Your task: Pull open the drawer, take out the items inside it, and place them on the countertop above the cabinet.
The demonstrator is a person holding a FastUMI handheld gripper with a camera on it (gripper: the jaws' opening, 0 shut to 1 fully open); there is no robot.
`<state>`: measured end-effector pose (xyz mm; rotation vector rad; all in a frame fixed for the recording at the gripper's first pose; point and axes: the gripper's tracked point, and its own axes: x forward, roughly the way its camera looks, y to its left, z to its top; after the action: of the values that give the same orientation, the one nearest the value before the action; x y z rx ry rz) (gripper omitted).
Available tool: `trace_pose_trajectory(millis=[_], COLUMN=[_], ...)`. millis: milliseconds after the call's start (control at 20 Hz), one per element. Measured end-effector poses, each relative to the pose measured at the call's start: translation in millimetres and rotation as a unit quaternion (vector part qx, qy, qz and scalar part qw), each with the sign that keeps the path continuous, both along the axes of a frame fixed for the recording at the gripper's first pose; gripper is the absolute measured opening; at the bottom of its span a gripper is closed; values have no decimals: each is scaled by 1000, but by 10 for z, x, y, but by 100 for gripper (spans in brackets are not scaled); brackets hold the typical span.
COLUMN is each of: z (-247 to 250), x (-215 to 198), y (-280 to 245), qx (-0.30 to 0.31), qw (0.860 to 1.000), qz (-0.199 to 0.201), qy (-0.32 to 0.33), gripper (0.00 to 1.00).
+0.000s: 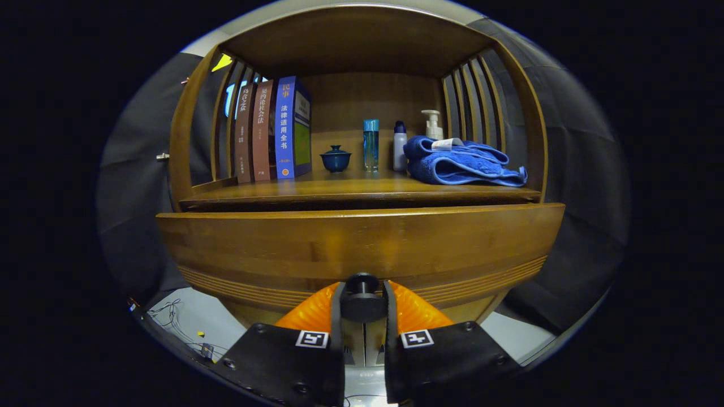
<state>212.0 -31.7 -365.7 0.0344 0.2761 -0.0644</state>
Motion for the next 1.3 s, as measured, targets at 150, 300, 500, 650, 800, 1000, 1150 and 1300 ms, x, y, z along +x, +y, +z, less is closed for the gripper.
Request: trace_pose_trajectory(millis=[150, 300, 500, 650, 800, 1000, 1150, 1300], z=[17, 32, 40, -35, -14, -37, -53, -43], x=[-326, -606, -919, -1130, -1240, -1335, -1348, -1361], y=[-4, -2, -27, -31, -43, -42, -36, -6], qx=[5, 5, 2, -6, 0, 6, -2, 3], qw=[1000, 1000, 1000, 1000, 1000, 1000, 1000, 1000], qz=[1, 1, -4, 3, 8, 3, 9, 19], qy=[-1, -2, -9, -3, -6, -1, 1, 2], gripper=[32, 32, 32, 32, 32, 32, 32, 43])
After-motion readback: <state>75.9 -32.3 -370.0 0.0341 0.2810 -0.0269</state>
